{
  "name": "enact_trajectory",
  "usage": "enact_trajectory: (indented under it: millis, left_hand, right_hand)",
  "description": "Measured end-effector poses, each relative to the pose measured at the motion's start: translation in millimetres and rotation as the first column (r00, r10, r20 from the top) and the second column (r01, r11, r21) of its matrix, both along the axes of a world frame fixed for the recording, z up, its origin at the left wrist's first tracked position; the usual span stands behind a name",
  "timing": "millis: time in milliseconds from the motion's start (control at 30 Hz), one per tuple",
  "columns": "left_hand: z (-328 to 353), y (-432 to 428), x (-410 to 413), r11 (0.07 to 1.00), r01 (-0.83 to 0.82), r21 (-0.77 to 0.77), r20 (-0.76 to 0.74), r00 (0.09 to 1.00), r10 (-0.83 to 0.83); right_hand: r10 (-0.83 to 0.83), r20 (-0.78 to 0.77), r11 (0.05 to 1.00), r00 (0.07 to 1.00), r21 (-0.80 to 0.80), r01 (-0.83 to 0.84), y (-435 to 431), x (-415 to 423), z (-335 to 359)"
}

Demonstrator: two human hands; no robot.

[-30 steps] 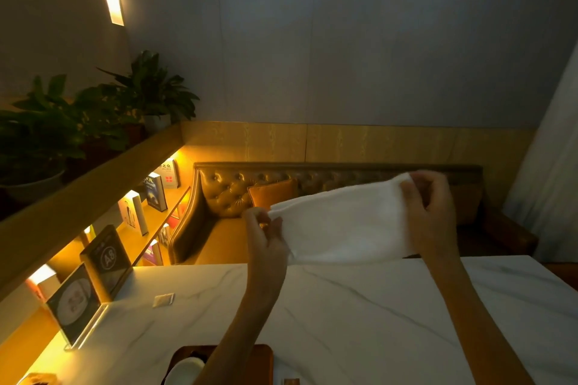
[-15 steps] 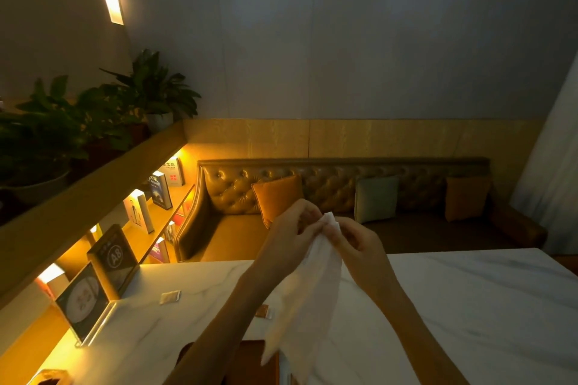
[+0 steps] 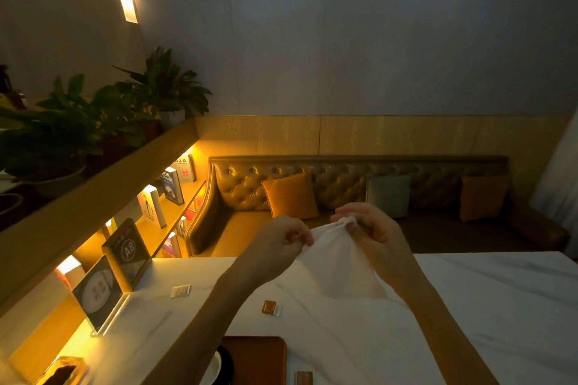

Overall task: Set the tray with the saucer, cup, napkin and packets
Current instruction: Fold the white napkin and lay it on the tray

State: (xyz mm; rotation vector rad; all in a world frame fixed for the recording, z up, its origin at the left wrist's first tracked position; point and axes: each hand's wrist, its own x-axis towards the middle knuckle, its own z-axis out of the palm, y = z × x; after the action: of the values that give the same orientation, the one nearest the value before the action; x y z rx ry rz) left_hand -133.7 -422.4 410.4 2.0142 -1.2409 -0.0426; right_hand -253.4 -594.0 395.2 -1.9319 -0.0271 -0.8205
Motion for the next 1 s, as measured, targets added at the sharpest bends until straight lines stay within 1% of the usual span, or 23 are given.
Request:
enact_trajectory:
  millis: [33, 67, 167, 200, 233, 333, 400, 467, 567, 767, 833, 900, 1000]
  left_hand:
    - [1, -2, 0, 1.0, -0.019, -0.018, 0.02, 1.0, 0.019]
    - [2, -3, 0, 0.999, -0.016, -0.038, 0.005, 1.0, 0.016]
    - [11, -3, 2, 0.993, 0.118, -0.028, -0.139, 0.983, -0.121]
    - [15, -2, 3, 0.989, 0.147, -0.012, -0.13, 0.98, -0.148]
    - [19, -2, 3, 0.988, 0.153, -0.017, -0.089, 0.984, -0.154]
    - [32, -5, 5, 0.979, 0.116, -0.166, 0.073, 0.992, -0.105]
    - [43, -8, 5, 0.968, 0.101, -0.231, 0.121, 0.99, -0.074]
    - [51, -13, 7, 0.967, 0.091, -0.24, 0.113, 0.991, -0.066]
    - [64, -17, 9, 0.966, 0.079, -0.246, 0.059, 0.996, -0.067]
    - [67, -21, 20, 0.947, 0.052, -0.316, 0.035, 0.998, -0.044]
    - [64, -20, 24, 0.956, 0.03, -0.292, 0.089, 0.996, -0.004]
    - [64, -16, 28, 0.972, 0.026, -0.235, 0.154, 0.988, 0.011]
    - [72, -12, 31, 0.996, 0.033, -0.089, 0.223, 0.975, -0.012]
  right_hand:
    - [-0.001, 0.011, 1.0, 1.0, -0.005, 0.001, 1, 1, 1]
    - [-0.013, 0.024, 1.0, 1.0, 0.007, 0.013, 1, 0, 2]
    - [-0.063, 0.053, 0.994, 0.997, 0.093, 0.058, -6, -4, 11]
    - [-0.08, 0.055, 0.991, 0.995, 0.11, 0.073, -8, -5, 15]
    - [-0.096, 0.055, 0.989, 0.994, 0.119, 0.089, -10, -6, 20]
    - [-0.116, 0.06, 0.986, 0.992, 0.124, 0.107, -17, -6, 34]
    - [-0.137, 0.072, 0.987, 0.988, 0.099, 0.129, -19, -6, 44]
    - [-0.161, 0.094, 0.985, 0.982, 0.079, 0.154, -21, -5, 50]
    - [-0.195, 0.12, 0.981, 0.973, 0.033, 0.192, -22, -2, 58]
    - [-0.188, 0.124, 0.982, 0.974, -0.008, 0.19, -28, 3, 67]
    - [-0.196, 0.117, 0.978, 0.974, -0.05, 0.203, -30, 4, 68]
    - [-0.202, 0.109, 0.971, 0.973, -0.112, 0.213, -32, 4, 69]
    - [-0.189, 0.09, 0.967, 0.978, -0.156, 0.201, -32, 3, 71]
